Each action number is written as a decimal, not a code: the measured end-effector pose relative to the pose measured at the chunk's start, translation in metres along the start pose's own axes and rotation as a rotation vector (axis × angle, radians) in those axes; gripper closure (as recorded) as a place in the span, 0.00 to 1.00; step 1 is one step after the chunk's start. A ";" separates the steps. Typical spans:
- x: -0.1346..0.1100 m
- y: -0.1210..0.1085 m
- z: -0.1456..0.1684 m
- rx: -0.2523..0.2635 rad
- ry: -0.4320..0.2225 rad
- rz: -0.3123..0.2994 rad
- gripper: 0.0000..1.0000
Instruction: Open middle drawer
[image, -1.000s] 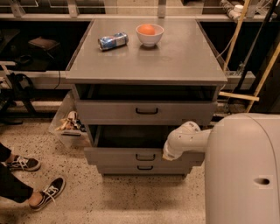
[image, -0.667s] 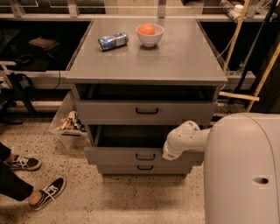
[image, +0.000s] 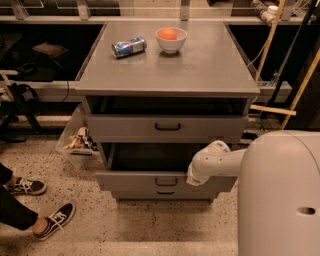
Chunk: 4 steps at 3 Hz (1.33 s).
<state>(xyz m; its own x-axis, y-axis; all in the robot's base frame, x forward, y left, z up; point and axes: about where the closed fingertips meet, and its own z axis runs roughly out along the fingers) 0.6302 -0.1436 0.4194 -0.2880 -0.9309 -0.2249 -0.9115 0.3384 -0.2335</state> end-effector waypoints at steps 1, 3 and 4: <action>0.006 0.012 -0.001 -0.008 -0.003 -0.025 1.00; 0.011 0.021 -0.005 -0.010 -0.010 -0.034 1.00; 0.010 0.020 -0.007 -0.010 -0.010 -0.034 1.00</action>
Offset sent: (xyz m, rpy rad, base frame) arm -0.2976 -0.0697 -0.0885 0.0804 -0.0278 0.3397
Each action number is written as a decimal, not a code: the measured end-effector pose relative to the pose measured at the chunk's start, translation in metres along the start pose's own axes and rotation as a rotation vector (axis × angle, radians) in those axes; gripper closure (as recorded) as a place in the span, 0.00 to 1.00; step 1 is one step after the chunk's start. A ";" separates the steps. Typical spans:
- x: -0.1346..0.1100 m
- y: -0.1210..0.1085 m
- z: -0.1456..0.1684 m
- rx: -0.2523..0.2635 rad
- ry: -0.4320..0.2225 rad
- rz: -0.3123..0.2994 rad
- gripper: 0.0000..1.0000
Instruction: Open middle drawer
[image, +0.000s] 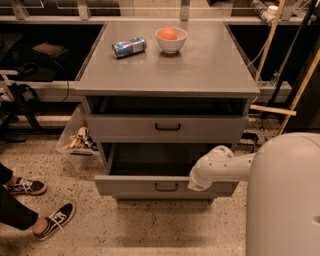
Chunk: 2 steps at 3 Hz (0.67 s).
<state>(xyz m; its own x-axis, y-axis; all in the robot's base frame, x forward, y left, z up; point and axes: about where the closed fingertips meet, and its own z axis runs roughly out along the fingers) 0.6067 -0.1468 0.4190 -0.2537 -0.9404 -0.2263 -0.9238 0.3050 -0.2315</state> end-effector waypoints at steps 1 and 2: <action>0.005 0.007 -0.002 -0.001 -0.005 -0.003 1.00; 0.004 0.007 -0.003 -0.001 -0.005 -0.003 1.00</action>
Offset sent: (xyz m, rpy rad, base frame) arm -0.4818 -0.1803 -0.1530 0.1852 -0.0497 0.0683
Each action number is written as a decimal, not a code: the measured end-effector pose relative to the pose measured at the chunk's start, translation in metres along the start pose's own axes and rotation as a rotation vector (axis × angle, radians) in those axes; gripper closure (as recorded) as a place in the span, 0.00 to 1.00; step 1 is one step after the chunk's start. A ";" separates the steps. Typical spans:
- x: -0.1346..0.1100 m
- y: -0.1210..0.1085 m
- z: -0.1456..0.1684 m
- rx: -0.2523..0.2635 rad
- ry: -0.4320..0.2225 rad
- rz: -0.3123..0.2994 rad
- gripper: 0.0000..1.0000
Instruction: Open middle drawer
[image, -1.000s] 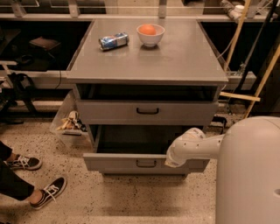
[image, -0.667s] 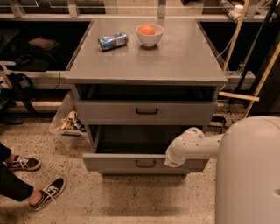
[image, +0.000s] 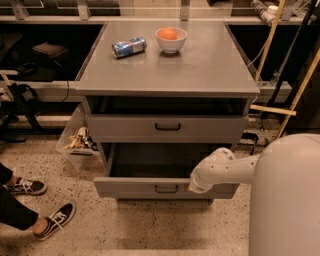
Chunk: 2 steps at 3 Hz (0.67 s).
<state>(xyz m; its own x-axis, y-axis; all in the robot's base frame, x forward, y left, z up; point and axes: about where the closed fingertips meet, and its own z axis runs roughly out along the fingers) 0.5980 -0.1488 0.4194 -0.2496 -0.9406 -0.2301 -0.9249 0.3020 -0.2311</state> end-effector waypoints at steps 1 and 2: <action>0.004 0.007 -0.003 -0.001 -0.004 0.002 1.00; 0.004 0.010 -0.001 -0.003 -0.005 -0.007 1.00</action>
Offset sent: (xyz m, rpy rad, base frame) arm -0.4516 -0.1801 -0.1542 0.2307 -0.0497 -0.0904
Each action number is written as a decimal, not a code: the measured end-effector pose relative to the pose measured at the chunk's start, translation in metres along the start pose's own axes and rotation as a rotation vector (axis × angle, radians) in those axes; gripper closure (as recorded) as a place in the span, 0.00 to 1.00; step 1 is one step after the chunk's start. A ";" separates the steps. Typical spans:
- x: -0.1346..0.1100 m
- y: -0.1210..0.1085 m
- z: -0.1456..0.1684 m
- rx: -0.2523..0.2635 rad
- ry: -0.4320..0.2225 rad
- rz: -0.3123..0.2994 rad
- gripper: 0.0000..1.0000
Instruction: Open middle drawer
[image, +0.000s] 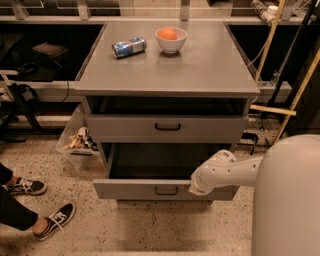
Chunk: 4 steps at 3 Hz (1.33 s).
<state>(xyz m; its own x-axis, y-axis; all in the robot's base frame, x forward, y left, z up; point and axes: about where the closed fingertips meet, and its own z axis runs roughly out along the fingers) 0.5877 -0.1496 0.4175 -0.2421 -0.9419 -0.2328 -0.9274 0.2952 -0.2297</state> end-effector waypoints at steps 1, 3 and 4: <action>0.001 0.003 -0.002 0.001 -0.002 -0.005 1.00; 0.006 0.010 -0.004 0.001 -0.007 -0.010 1.00; 0.005 0.010 -0.005 0.001 -0.007 -0.010 1.00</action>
Offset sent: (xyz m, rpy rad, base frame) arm -0.2618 -0.0432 -0.0762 0.0055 -0.1421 0.2199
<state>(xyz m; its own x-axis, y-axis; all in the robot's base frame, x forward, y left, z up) 0.5754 -0.1522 0.4191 -0.2306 -0.9438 -0.2370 -0.9295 0.2857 -0.2333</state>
